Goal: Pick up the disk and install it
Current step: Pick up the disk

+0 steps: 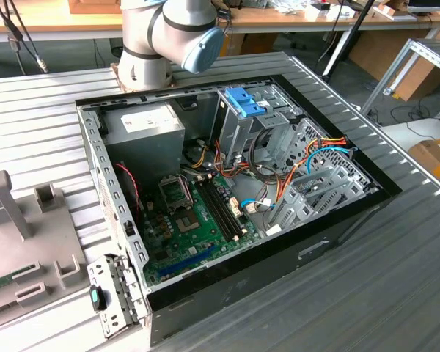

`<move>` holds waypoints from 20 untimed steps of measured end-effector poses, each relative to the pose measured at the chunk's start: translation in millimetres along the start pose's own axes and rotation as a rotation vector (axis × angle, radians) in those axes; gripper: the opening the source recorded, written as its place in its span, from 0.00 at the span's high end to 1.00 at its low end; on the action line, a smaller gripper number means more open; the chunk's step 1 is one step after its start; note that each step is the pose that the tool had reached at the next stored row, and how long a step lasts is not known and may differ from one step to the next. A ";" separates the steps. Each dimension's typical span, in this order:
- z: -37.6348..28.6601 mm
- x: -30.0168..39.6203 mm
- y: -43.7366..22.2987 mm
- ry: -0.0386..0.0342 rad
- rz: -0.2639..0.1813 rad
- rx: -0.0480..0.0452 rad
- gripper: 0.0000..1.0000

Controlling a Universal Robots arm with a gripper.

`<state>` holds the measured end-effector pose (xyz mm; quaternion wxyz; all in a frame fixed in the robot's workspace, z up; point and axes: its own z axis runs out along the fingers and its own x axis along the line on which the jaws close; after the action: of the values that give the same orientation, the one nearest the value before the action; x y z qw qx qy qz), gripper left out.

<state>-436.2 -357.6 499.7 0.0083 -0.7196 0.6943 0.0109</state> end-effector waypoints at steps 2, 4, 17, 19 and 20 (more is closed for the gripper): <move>0.0 0.2 -5.3 0.0000 0.000 0.0000 0.64; -0.1 0.4 -11.6 0.0000 0.000 0.0000 0.64; -0.1 1.2 -35.7 0.0000 0.000 0.0001 0.64; -0.2 1.4 -38.9 0.0000 0.000 0.0000 0.64; -0.2 1.5 -42.0 0.0000 0.000 0.0000 0.64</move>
<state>-394.2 -357.5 499.6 0.0083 -0.7195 0.6943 0.0109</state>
